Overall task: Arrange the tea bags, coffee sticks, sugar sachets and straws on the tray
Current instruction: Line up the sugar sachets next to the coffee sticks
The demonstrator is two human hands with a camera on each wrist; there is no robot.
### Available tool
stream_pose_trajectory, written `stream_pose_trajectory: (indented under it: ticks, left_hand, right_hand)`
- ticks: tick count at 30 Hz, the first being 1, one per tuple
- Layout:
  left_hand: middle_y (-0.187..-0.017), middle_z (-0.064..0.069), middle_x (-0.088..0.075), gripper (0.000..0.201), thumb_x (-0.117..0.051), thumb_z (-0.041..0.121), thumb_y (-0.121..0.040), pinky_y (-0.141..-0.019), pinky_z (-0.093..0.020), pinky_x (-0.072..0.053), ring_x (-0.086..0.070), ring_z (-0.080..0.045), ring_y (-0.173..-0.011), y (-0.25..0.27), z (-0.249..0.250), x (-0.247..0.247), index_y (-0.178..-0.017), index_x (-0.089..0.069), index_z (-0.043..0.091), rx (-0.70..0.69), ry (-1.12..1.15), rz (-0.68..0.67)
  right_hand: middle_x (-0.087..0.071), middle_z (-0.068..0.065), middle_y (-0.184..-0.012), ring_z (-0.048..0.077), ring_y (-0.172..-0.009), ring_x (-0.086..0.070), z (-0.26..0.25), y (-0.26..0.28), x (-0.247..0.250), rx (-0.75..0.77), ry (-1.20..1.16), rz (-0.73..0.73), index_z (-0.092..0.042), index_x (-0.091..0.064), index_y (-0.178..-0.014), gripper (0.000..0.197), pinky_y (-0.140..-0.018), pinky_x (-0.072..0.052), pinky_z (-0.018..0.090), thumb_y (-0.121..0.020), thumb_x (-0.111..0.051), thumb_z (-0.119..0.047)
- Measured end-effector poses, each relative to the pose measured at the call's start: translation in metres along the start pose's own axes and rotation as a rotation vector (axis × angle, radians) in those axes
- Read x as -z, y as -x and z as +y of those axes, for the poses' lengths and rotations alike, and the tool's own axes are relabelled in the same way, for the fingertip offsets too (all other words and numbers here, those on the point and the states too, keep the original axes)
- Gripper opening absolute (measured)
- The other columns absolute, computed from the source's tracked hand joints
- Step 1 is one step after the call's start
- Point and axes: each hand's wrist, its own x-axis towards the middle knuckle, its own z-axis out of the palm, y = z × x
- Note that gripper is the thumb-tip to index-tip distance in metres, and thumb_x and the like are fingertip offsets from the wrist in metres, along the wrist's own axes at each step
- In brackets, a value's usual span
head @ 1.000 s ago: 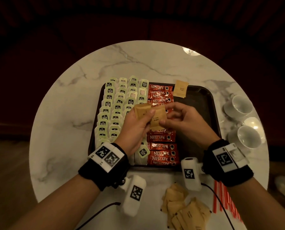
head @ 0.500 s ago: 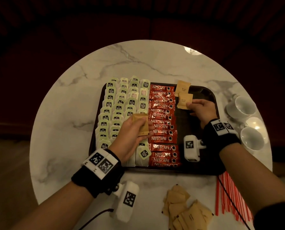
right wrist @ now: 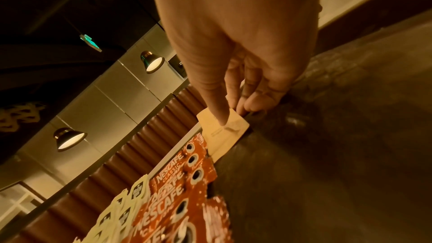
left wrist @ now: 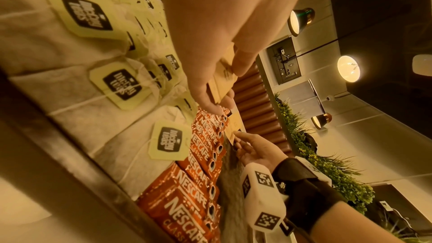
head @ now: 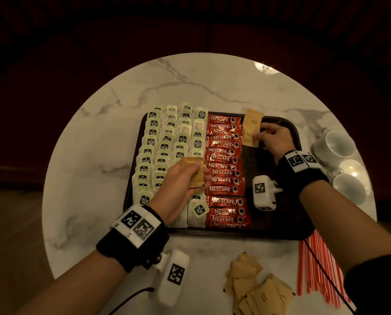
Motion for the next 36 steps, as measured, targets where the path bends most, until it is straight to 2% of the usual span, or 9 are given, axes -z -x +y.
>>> stream_pose_trajectory:
  ticks: [3,13,17,21,25,28,32,36]
  left_hand:
    - [-0.094,-0.011,-0.068,0.015,-0.047,0.014,-0.1,-0.08,-0.033,-0.057,-0.067,-0.017,-0.084,-0.0003,-0.0005,0.0,-0.111,-0.057,0.01,0.002,-0.007,-0.001]
    - [-0.093,-0.01,-0.068,0.014,-0.047,0.014,-0.1,-0.079,-0.032,-0.058,-0.067,-0.017,-0.082,-0.0012,-0.001,0.0007,-0.109,-0.057,0.01,0.008,-0.026,0.01]
    - [-0.094,-0.01,-0.067,0.014,-0.047,0.014,-0.1,-0.078,-0.031,-0.058,-0.067,-0.016,-0.081,-0.0008,-0.0015,0.0007,-0.108,-0.058,0.011,0.016,-0.032,0.01]
    - [-0.093,-0.01,-0.067,0.015,-0.048,0.013,-0.1,-0.077,-0.032,-0.058,-0.067,-0.016,-0.081,-0.001,-0.0016,0.0004,-0.109,-0.058,0.01,0.019,-0.03,0.016]
    - [-0.092,-0.01,-0.068,0.014,-0.048,0.013,-0.1,-0.078,-0.033,-0.058,-0.067,-0.016,-0.08,-0.0004,-0.0018,0.0003,-0.108,-0.058,0.01,0.019,-0.026,0.014]
    - [-0.094,-0.011,-0.068,0.014,-0.047,0.014,-0.1,-0.081,-0.034,-0.057,-0.067,-0.017,-0.082,0.0008,-0.0017,0.0002,-0.108,-0.058,0.011,0.012,-0.035,0.004]
    - [-0.096,-0.011,-0.068,0.014,-0.047,0.014,-0.1,-0.081,-0.034,-0.057,-0.068,-0.017,-0.083,0.0005,-0.0026,-0.0003,-0.108,-0.058,0.012,0.012,-0.043,-0.002]
    - [-0.098,-0.014,-0.068,0.016,-0.045,0.014,-0.101,-0.086,-0.037,-0.055,-0.067,-0.021,-0.088,-0.0009,-0.0022,-0.0004,-0.11,-0.057,0.01,0.008,-0.016,-0.005]
  right_hand:
    - [-0.067,0.004,-0.122,0.024,-0.114,-0.061,0.0002,-0.0064,-0.0001,0.009,0.029,-0.013,-0.024,-0.06,-0.131,0.051,-0.101,-0.05,0.046,-0.083,-0.073,-0.015]
    - [-0.066,0.006,-0.125,0.028,-0.115,-0.061,-0.0044,-0.0083,0.0008,0.069,0.083,-0.052,-0.025,-0.062,-0.13,0.045,-0.102,-0.049,0.047,-0.087,-0.067,-0.012]
    - [-0.064,0.004,-0.126,0.024,-0.115,-0.059,-0.0065,-0.008,0.003,0.058,0.045,-0.034,-0.023,-0.063,-0.127,0.039,-0.103,-0.048,0.045,-0.089,-0.066,-0.014]
    - [-0.064,0.003,-0.127,0.018,-0.104,-0.056,-0.0063,-0.0083,0.0043,0.061,0.006,-0.001,-0.023,-0.065,-0.123,0.03,-0.103,-0.048,0.042,-0.093,-0.063,-0.018]
    - [-0.066,0.005,-0.122,0.016,-0.094,-0.057,-0.0062,-0.0083,0.0059,0.062,0.008,0.002,-0.022,-0.065,-0.122,0.029,-0.093,-0.052,0.037,-0.095,-0.058,-0.013]
    - [-0.065,0.005,-0.122,0.015,-0.09,-0.057,-0.0059,-0.0076,0.0059,0.073,0.008,-0.005,-0.021,-0.065,-0.121,0.028,-0.091,-0.051,0.037,-0.095,-0.058,-0.013]
    - [-0.063,0.006,-0.126,0.023,-0.107,-0.059,-0.0091,-0.0046,0.0054,0.096,0.04,-0.007,-0.015,-0.063,-0.125,0.03,-0.101,-0.049,0.043,-0.095,-0.061,-0.014]
    - [-0.066,0.006,-0.119,0.021,-0.098,-0.06,-0.0083,-0.0027,0.0091,0.091,0.005,0.049,-0.02,-0.066,-0.116,0.025,-0.098,-0.052,0.045,-0.094,-0.057,-0.013]
